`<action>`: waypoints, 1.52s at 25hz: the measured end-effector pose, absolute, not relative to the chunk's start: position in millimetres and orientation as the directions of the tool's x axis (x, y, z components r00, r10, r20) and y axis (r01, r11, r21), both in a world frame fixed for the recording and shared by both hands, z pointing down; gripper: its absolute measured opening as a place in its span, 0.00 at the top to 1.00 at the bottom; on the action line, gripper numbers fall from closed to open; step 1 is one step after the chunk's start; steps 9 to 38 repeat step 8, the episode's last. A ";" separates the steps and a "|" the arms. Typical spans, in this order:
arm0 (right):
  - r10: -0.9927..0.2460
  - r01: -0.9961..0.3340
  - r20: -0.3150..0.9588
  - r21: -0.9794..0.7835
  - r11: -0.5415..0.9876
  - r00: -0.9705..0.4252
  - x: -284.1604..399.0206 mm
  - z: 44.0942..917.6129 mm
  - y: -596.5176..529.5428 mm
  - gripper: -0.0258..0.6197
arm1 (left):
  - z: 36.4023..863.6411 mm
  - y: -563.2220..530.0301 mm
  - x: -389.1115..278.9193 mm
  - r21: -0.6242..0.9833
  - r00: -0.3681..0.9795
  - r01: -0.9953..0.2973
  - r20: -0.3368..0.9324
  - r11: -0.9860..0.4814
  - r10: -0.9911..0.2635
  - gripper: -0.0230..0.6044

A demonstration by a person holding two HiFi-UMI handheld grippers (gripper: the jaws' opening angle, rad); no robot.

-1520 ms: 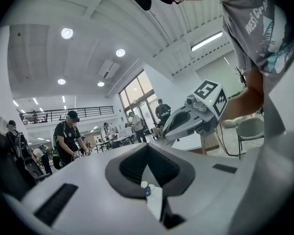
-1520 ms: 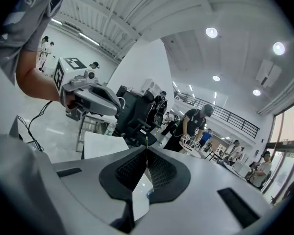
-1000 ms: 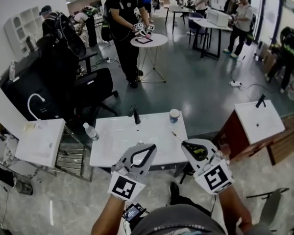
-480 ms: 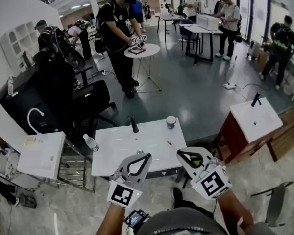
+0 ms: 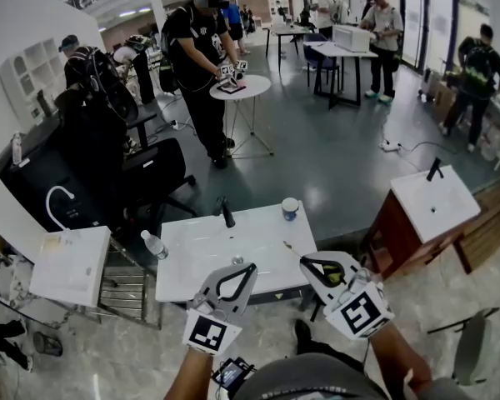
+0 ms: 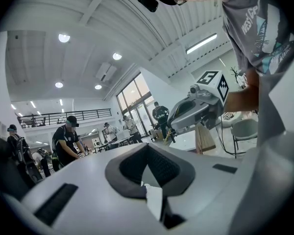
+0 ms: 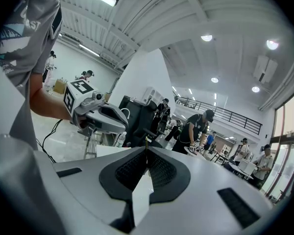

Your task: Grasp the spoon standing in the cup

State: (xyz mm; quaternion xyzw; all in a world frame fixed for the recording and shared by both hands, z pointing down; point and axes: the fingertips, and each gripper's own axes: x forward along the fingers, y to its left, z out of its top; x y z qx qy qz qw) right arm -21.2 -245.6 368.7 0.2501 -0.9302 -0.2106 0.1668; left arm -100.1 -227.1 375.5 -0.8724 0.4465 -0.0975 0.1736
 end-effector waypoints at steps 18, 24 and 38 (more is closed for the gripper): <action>-0.537 -0.395 0.213 0.473 0.788 -0.816 -19.1 372.1 -248.8 0.91 | 378.7 -229.6 -98.3 -0.388 0.584 -0.743 0.021 -0.545 -0.811 0.96; -0.537 -0.395 0.213 0.473 0.788 -0.816 -19.1 372.1 -248.8 0.91 | 378.7 -229.6 -98.3 -0.388 0.584 -0.743 0.021 -0.545 -0.811 0.96; -0.537 -0.395 0.213 0.473 0.788 -0.816 -19.1 372.1 -248.8 0.91 | 378.7 -229.6 -98.3 -0.388 0.584 -0.743 0.021 -0.545 -0.811 0.96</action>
